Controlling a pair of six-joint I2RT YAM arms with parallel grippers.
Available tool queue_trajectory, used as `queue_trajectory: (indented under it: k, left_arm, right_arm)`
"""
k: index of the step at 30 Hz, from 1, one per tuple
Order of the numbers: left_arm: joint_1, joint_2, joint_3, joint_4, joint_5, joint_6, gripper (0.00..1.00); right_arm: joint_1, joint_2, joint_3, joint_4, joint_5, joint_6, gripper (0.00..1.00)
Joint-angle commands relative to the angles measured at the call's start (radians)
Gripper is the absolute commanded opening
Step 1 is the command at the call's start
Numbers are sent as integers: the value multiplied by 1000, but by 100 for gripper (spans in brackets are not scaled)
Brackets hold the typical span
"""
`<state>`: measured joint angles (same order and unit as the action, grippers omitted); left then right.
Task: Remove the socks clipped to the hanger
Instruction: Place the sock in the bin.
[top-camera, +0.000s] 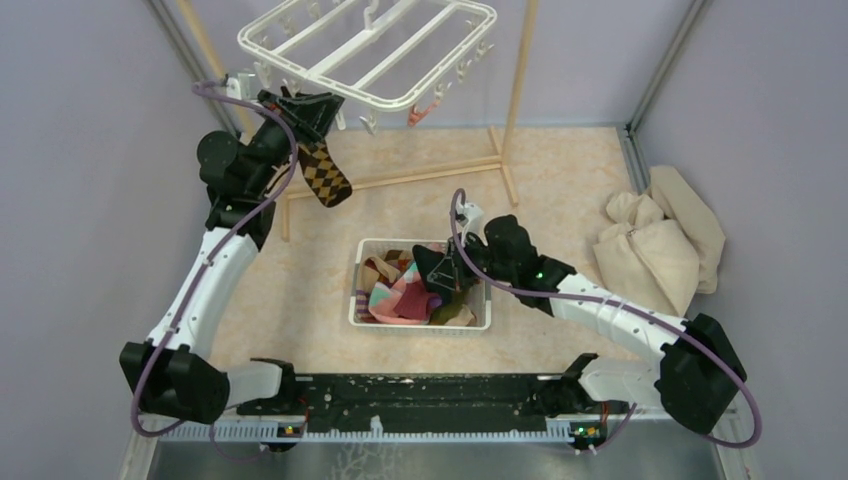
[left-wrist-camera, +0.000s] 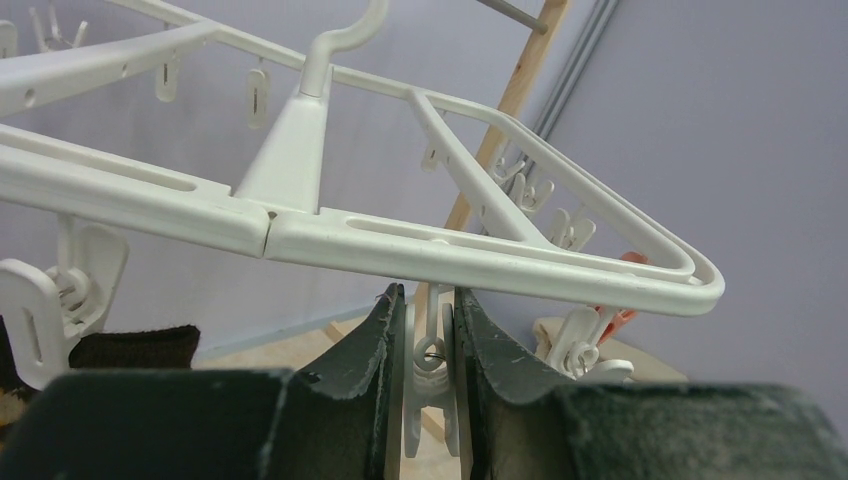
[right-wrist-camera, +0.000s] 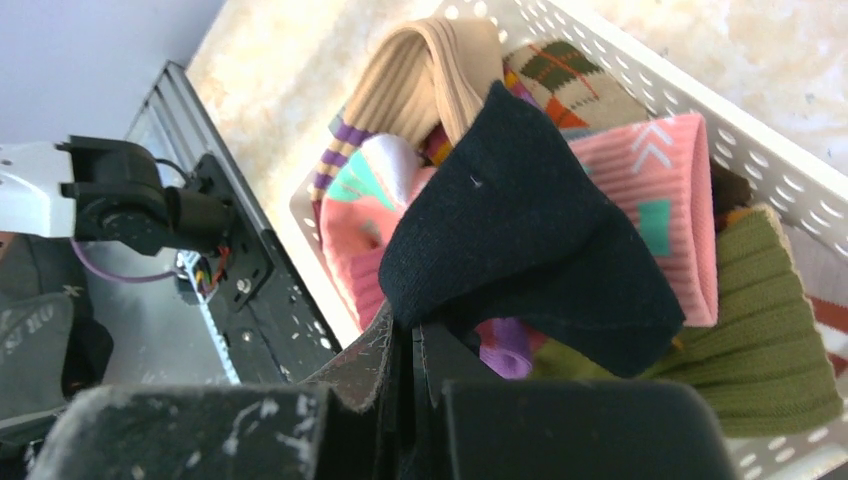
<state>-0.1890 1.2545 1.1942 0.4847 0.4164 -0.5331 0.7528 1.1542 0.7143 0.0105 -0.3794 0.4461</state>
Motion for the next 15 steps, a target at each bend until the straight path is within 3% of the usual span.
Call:
queue_trajectory:
  k: [1,15]
  left_arm:
    - [-26,-37,-9,-18,-56,9,12]
    - [-199,-20,0,-87,-345,62,10]
  right_arm:
    - [22,-24,42,-61,69,-48,0]
    - [109,-10,22,-175,236,-98,0]
